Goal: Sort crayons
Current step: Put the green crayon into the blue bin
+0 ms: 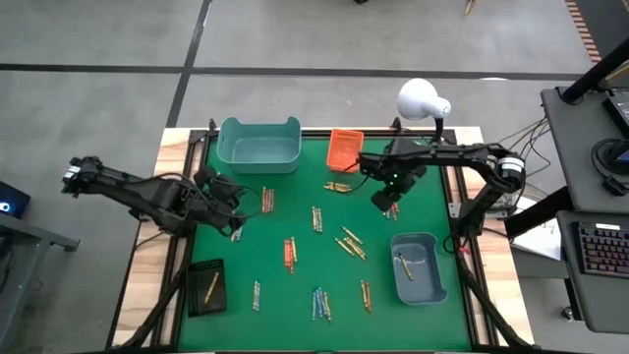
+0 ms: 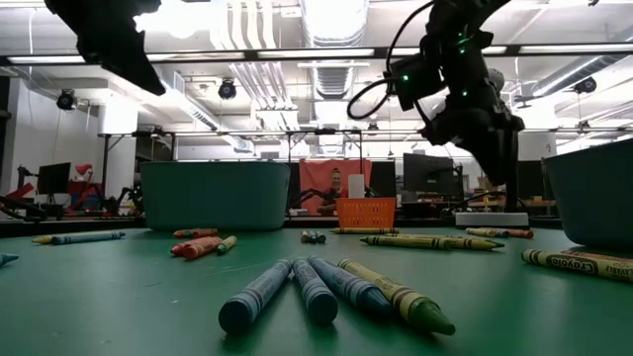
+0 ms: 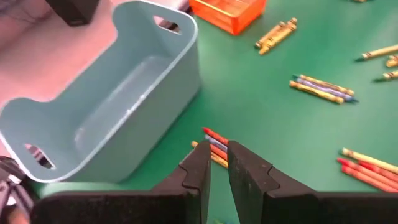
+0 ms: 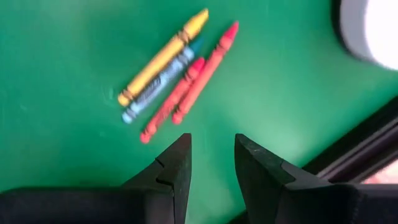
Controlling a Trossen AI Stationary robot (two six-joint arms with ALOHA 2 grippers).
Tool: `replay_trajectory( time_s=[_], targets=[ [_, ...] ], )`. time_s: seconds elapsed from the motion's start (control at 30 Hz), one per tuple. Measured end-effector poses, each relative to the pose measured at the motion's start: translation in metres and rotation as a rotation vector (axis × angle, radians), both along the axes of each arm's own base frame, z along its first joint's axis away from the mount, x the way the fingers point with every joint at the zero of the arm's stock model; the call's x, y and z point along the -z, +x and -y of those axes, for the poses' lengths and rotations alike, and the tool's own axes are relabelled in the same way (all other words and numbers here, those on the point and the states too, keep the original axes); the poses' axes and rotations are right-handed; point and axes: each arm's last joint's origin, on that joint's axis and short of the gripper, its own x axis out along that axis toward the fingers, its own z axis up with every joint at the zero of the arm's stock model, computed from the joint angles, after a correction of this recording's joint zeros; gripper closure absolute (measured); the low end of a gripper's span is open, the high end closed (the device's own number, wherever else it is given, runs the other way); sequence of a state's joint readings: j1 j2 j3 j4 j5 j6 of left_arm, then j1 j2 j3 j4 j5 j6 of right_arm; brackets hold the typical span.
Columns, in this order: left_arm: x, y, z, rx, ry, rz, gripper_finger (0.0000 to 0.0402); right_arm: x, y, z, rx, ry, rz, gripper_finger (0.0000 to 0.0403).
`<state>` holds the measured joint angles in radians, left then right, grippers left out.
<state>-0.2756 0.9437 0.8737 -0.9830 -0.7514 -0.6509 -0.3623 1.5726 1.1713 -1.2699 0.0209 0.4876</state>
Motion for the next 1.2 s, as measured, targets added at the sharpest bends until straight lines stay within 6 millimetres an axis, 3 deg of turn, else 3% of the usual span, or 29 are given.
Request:
replay_trajectory(
  time_s=[0.27, 0.57, 0.73, 0.87, 1.03, 1.2],
  targets=[
    [-0.013, 0.006, -0.011, -0.018, 0.039, 0.029, 0.0365, 0.002, 0.017, 0.007, -0.065, -0.071, 0.179, 0.0294],
    [-0.023, 0.009, -0.011, -0.011, 0.024, 0.075, 0.0359, 0.001, 0.018, 0.009, -0.137, -0.07, 0.192, 0.0294],
    [-0.026, 0.01, -0.015, -0.048, 0.083, 0.091, 0.0344, -0.002, 0.023, 0.011, -0.249, -0.097, 0.227, 0.0294],
    [-0.044, 0.012, -0.026, -0.099, 0.19, 0.109, 0.0333, -0.004, 0.03, 0.018, -0.401, -0.231, 0.246, 0.0294],
    [-0.056, 0.011, -0.035, -0.073, 0.256, 0.055, 0.0329, -0.011, 0.045, 0.023, -0.545, -0.306, 0.37, 0.0294],
    [-0.052, 0.011, -0.035, -0.037, 0.289, 0.003, 0.0329, -0.018, 0.06, 0.02, -0.659, -0.195, 0.645, 0.0294]
  ],
)
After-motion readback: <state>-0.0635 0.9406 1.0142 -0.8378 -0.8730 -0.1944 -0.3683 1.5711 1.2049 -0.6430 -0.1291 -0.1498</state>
